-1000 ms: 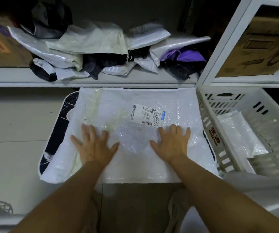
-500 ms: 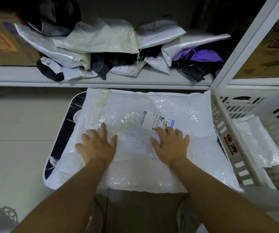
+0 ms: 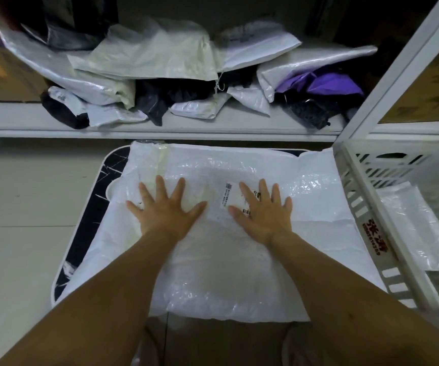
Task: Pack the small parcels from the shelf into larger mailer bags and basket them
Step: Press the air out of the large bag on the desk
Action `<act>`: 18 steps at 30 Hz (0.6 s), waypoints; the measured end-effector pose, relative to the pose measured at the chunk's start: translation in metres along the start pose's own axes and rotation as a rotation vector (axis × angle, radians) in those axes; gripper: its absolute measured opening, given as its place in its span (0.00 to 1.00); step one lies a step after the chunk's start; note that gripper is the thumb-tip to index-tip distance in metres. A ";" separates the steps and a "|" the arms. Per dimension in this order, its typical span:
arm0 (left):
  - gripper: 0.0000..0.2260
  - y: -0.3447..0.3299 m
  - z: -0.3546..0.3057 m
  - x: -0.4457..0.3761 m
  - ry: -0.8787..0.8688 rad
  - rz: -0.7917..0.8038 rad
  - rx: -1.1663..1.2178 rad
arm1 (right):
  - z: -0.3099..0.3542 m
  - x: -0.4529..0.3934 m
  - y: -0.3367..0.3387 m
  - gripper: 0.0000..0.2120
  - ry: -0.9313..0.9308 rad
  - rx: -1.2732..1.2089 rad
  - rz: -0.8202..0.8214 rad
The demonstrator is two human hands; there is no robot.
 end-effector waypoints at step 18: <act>0.35 0.006 0.055 -0.018 0.245 -0.061 0.071 | -0.135 -0.005 0.013 0.34 -0.347 0.105 0.080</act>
Point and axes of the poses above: each hand's wrist, its own x-axis away from the middle knuckle, its own y-axis out of the back of the hand, z = x × y, the point moved 10 cm from there along -x, towards the middle knuckle, and after that the axes turned 7 degrees about -z, right-handed, at the moved point
